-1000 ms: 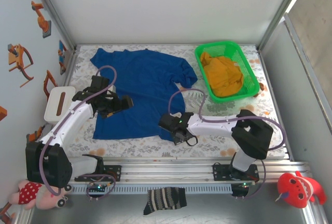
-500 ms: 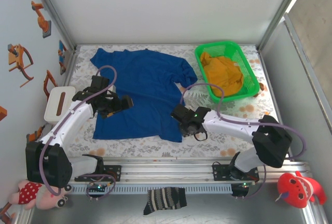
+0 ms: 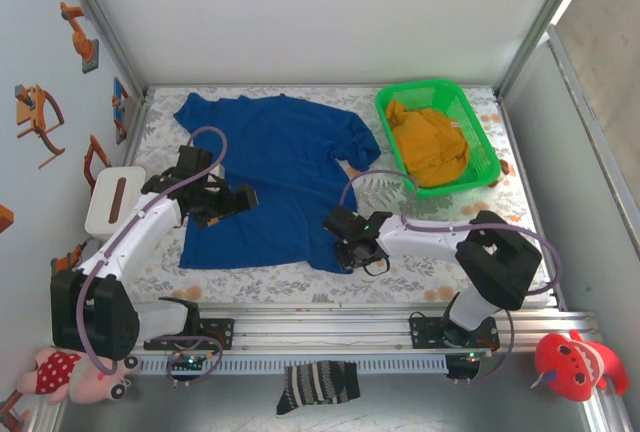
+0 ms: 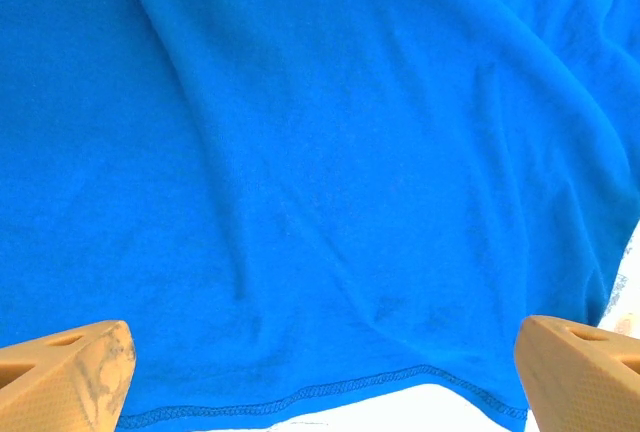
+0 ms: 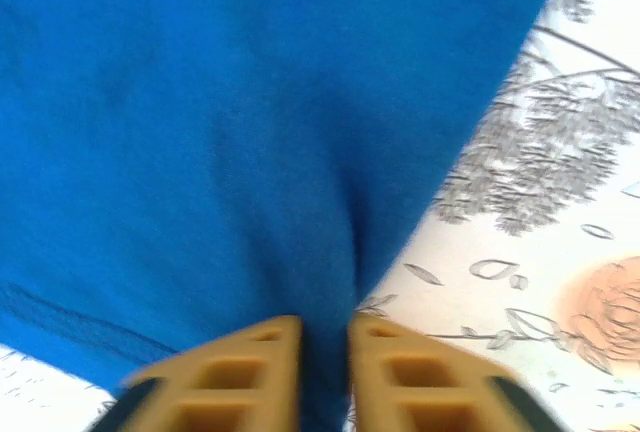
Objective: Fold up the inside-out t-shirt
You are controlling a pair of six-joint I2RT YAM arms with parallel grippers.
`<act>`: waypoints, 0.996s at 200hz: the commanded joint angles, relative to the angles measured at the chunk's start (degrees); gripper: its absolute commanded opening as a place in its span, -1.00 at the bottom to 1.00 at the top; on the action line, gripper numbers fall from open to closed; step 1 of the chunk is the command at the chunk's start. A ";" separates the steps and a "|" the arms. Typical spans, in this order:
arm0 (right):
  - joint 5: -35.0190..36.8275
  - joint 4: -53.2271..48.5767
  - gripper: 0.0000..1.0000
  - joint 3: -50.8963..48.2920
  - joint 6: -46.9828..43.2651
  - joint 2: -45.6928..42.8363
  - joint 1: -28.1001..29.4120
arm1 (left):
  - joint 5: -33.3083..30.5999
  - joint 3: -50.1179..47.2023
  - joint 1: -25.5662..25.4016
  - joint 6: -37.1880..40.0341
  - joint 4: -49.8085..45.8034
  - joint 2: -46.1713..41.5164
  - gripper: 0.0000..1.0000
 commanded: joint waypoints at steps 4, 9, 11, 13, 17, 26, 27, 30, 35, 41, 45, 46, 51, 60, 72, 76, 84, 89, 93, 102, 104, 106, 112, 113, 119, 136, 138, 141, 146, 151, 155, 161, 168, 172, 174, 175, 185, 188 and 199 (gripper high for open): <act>-0.64 -0.31 -1.00 -1.72 -0.09 -0.12 -0.34 | 0.55 1.45 -0.45 -0.27 0.18 0.72 0.94; 0.22 -1.28 -1.00 -1.71 -0.60 -1.09 -0.77 | 0.52 1.51 -0.46 -0.19 0.14 0.74 0.94; 0.49 -1.65 -1.00 -1.78 -0.79 -1.46 -1.11 | 0.55 1.51 -0.49 -0.25 0.16 0.74 0.94; 0.70 -2.00 -1.00 -1.80 -0.97 -1.91 -1.46 | 0.56 1.45 -0.47 -0.16 0.12 0.72 0.94; 1.05 -2.63 -1.00 -1.94 -1.33 -2.73 -2.18 | 0.56 1.45 -0.47 -0.18 0.10 0.80 0.94; 1.40 -3.71 -1.00 -2.14 -2.16 -4.66 -4.08 | 0.54 1.43 -0.64 -0.04 0.14 0.79 0.94; 1.40 -3.78 -1.00 -2.24 -2.27 -4.90 -4.29 | 0.55 1.43 -0.64 -0.02 0.17 0.77 0.94; 1.48 -4.08 -1.00 -2.29 -2.62 -5.48 -4.83 | 0.56 1.38 -0.62 0.03 0.11 0.79 0.94; 1.64 -4.67 -1.00 -2.33 -3.17 -6.33 -5.90 | 0.56 1.34 -0.60 0.07 0.13 0.78 0.94; 1.94 -5.53 -1.00 -2.21 -3.87 -7.25 -6.94 | 0.57 1.26 -0.70 0.20 0.18 0.74 0.94; 2.24 -6.19 -1.00 -2.04 -4.22 -7.67 -7.52 | 0.63 1.25 -0.73 0.25 0.11 0.78 0.94; 2.35 -6.34 -1.00 -1.96 -4.31 -7.76 -7.64 | 0.55 1.21 -0.73 0.21 0.15 0.76 0.94; 3.29 -7.38 -1.00 -1.62 -4.76 -8.14 -8.19 | 0.45 1.17 -0.73 0.25 0.04 0.75 0.94; 5.05 -9.06 -1.00 -0.97 -5.23 -8.57 -8.92 | 0.24 1.10 -0.73 0.42 0.00 0.76 0.94; 6.23 -10.70 -0.66 0.29 -5.60 -9.00 -9.08 | 0.16 0.87 -0.74 0.54 -0.16 0.69 0.94; 5.97 -10.94 -0.56 0.76 -5.82 -9.04 -9.05 | 0.13 0.83 -0.74 0.60 -0.22 0.74 0.94; 5.35 -11.36 -0.43 1.54 -6.15 -9.25 -8.99 | 0.15 0.78 -0.82 0.59 -0.24 0.66 0.94; 5.00 -11.48 -0.39 2.02 -6.41 -9.42 -8.86 | 0.16 0.79 -0.77 0.62 -0.25 0.63 0.94; 4.78 -11.58 -0.38 2.42 -6.64 -9.60 -8.65 | 0.16 0.73 -0.83 0.61 -0.27 0.65 0.94; 4.68 -12.01 -0.38 3.50 -7.12 -10.06 -7.79 | 0.13 0.79 -0.89 0.61 -0.40 0.58 0.94; 4.66 -12.18 -0.38 3.83 -7.28 -10.16 -7.52 | 0.10 0.81 -0.90 0.61 -0.38 0.57 0.94; 4.70 -12.26 -0.38 4.04 -7.41 -10.21 -7.22 | 0.07 0.81 -0.84 0.61 -0.48 0.59 0.94; 4.90 -12.81 -0.38 4.93 -7.60 -10.31 -6.35 | 0.01 0.81 -0.88 0.61 -0.50 0.64 0.94; 4.95 -12.95 -0.38 5.12 -7.63 -10.31 -6.17 | 0.02 0.77 -0.89 0.61 -0.50 0.65 0.94; 5.04 -13.37 -0.38 5.91 -7.78 -10.28 -5.40 | 0.02 0.81 -0.94 0.67 -0.46 0.65 0.94; 5.33 -14.19 -0.38 6.88 -7.61 -9.65 -3.78 | -0.12 1.03 -1.08 0.56 -0.44 0.83 0.94; 5.42 -14.17 -0.38 6.85 -7.51 -9.62 -3.66 | -0.14 1.06 -1.04 0.53 -0.47 0.92 0.94; 5.38 -14.15 -0.38 6.80 -7.30 -9.49 -3.47 | -0.14 1.14 -1.08 0.59 -0.46 0.96 0.94; 5.32 -13.96 -0.38 6.60 -7.03 -9.28 -3.38 | -0.19 1.16 -1.17 0.59 -0.38 1.08 0.94; 5.11 -13.67 -0.38 6.28 -6.68 -9.10 -3.21 | -0.23 1.25 -1.19 0.56 -0.40 1.18 0.94; 4.77 -13.34 -0.38 5.91 -6.42 -8.94 -3.16 | -0.16 1.33 -1.25 0.56 -0.40 1.27 0.94; 4.31 -12.55 -0.37 5.19 -6.00 -8.70 -2.97 | -0.16 1.42 -1.32 0.47 -0.34 1.43 0.94; 3.76 -11.98 -0.33 4.55 -5.23 -8.44 -2.86 | -0.23 1.43 -1.41 0.40 -0.39 1.52 0.94; 3.70 -11.71 -0.32 4.25 -4.57 -8.31 -2.69 | -0.21 1.43 -1.48 0.35 -0.33 1.53 0.94; 3.63 -11.68 -0.32 4.02 -4.25 -8.30 -2.65 | -0.22 1.43 -1.47 0.34 -0.27 1.53 0.94; 3.62 -11.59 -0.32 3.92 -4.11 -8.30 -2.65 | -0.23 1.47 -1.45 0.34 -0.26 1.58 0.94; 3.63 -10.99 -0.31 2.81 -2.25 -8.53 -2.16 | -0.33 1.47 -1.55 0.20 -0.27 1.55 0.94; 3.49 -10.81 -0.31 2.49 -1.68 -8.82 -2.06 | -0.33 1.43 -1.65 0.18 -0.30 1.58 0.94; 3.05 -9.79 -0.31 0.92 0.58 -9.89 -1.96 | -0.48 1.39 -1.78 0.10 -0.21 1.56 0.94</act>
